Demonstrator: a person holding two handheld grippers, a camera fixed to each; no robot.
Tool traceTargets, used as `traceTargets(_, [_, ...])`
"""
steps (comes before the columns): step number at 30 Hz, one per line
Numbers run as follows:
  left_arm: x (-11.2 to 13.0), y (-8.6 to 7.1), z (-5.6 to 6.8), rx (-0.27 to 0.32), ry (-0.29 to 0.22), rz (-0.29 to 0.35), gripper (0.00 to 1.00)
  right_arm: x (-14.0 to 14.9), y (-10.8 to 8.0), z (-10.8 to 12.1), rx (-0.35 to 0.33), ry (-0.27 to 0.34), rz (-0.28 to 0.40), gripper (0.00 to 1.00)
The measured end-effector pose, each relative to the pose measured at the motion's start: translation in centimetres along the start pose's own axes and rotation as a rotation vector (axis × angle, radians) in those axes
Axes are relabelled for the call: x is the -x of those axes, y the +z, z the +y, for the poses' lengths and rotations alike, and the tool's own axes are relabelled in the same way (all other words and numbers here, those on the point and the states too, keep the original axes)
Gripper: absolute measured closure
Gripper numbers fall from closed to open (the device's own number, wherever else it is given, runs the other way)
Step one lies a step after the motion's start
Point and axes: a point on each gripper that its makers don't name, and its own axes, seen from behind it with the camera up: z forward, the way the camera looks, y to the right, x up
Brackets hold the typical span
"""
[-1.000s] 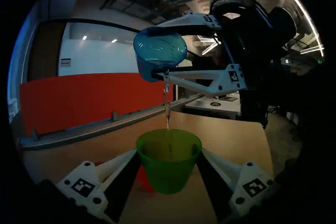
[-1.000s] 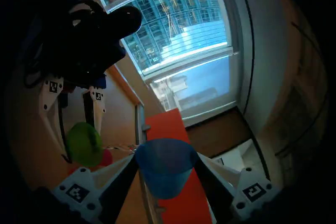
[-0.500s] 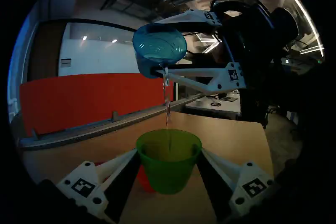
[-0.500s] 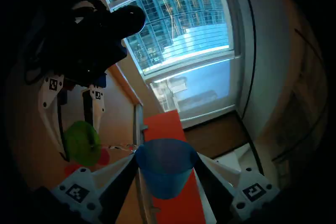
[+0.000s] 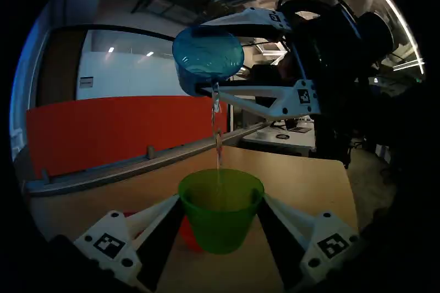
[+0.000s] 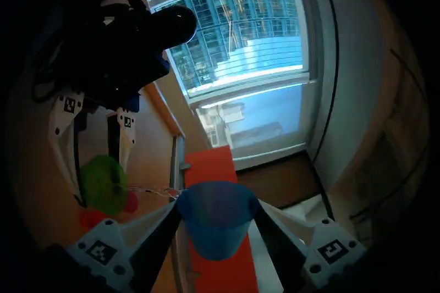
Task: Pour water
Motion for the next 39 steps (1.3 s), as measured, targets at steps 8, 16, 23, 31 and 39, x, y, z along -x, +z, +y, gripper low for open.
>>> traceTargets(8, [-0.1, 0.0, -0.1, 0.0, 0.002, 0.0, 0.15, -0.3, 0.0, 0.4, 0.007, -0.032, 0.001, 0.09])
traceTargets(16, [-0.1, 0.1, -0.2, -0.002, 0.003, -0.001, 0.15, -0.5, 0.0, 0.8, 0.016, -0.06, 0.005, 0.09])
traceTargets(23, [0.0, 0.0, -0.1, -0.003, 0.005, -0.004, 0.15, -0.5, 0.0, 1.2, 0.026, -0.083, 0.007, 0.09])
traceTargets(31, [-0.3, 0.1, 0.0, -0.002, 0.004, 0.001, 0.15, -0.6, -0.1, 1.7, 0.036, -0.11, 0.006, 0.09])
traceTargets(39, [-0.2, 0.0, 0.0, -0.003, 0.006, 0.002, 0.15, -0.8, -0.1, 1.7, 0.039, -0.137, 0.006, 0.09])
